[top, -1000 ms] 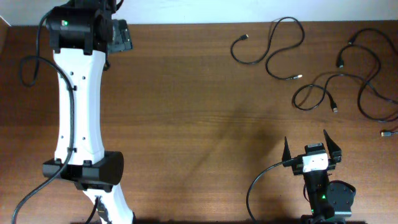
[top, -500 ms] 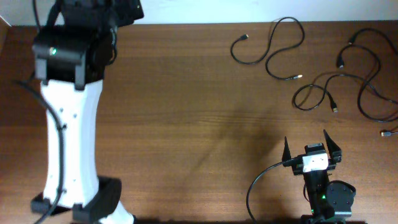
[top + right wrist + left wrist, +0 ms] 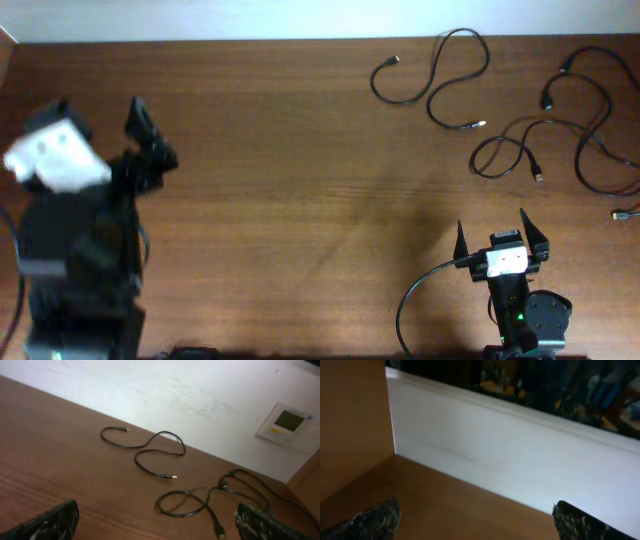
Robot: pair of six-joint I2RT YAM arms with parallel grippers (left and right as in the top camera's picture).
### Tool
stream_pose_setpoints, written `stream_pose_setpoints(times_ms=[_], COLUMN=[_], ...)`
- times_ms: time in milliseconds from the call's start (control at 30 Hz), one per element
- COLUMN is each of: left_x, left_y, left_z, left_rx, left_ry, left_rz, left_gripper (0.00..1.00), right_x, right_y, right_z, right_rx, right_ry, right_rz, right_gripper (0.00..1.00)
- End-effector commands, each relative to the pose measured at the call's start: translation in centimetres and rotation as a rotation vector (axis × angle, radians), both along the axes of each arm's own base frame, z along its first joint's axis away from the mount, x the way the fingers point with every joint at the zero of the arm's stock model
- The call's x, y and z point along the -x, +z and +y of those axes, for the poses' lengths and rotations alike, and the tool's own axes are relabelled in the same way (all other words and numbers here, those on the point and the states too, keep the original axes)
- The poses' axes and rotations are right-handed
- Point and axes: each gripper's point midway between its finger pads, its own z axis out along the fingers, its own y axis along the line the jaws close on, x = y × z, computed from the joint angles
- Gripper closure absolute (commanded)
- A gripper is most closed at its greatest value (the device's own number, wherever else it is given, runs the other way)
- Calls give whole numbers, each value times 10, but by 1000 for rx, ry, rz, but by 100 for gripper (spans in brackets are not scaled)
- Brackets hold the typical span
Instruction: Untangle cables
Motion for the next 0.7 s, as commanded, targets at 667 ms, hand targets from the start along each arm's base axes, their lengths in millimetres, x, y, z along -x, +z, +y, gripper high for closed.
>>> stream_pose_setpoints(times_ms=[667], left_x=[41], left_y=[-218], left_z=[-40], left_rx=[-204], left_ry=[-290], left_rz=[-107], left_gripper=[1], right_x=[0], right_y=[-3], right_z=[-2], right_rx=[-7], right_ry=[-10], right_rz=[6], right_gripper=[1])
